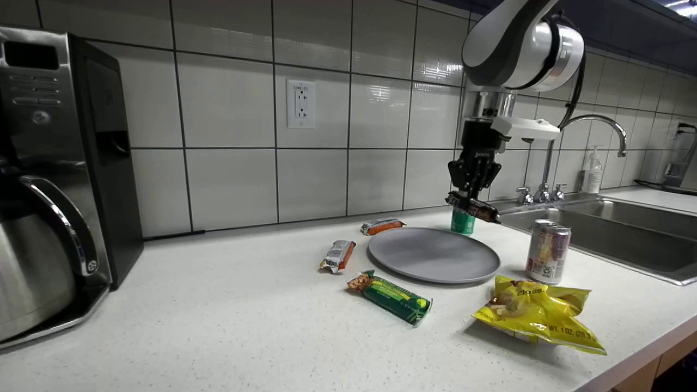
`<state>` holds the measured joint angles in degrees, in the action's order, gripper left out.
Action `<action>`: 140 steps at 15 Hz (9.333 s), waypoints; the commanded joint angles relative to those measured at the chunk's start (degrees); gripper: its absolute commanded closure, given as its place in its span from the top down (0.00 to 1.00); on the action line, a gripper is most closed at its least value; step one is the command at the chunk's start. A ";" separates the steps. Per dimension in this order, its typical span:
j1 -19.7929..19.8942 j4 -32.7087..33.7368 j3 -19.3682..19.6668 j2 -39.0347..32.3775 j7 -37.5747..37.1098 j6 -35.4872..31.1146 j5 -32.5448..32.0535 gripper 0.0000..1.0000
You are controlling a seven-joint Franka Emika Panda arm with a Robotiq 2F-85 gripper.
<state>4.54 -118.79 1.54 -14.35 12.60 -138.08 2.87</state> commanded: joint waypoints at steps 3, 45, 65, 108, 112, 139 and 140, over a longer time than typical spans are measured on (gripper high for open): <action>-0.05 1.79 -1.15 -4.23 0.21 -2.48 0.82 0.05; -1.75 14.11 -1.18 -12.38 -7.21 -3.71 -0.14 1.00; -12.26 32.14 6.06 -26.00 -44.47 1.77 -0.94 1.00; -13.30 47.18 6.47 -35.10 -71.30 9.87 -0.36 1.00; -12.85 49.23 5.94 -36.83 -73.33 9.90 0.07 1.00; -12.97 54.46 6.26 -40.88 -77.53 12.35 -0.73 0.16; -13.09 54.10 6.27 -40.55 -77.35 12.77 -0.90 0.16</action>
<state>-8.42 -66.87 7.54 -54.42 -63.16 -128.46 2.89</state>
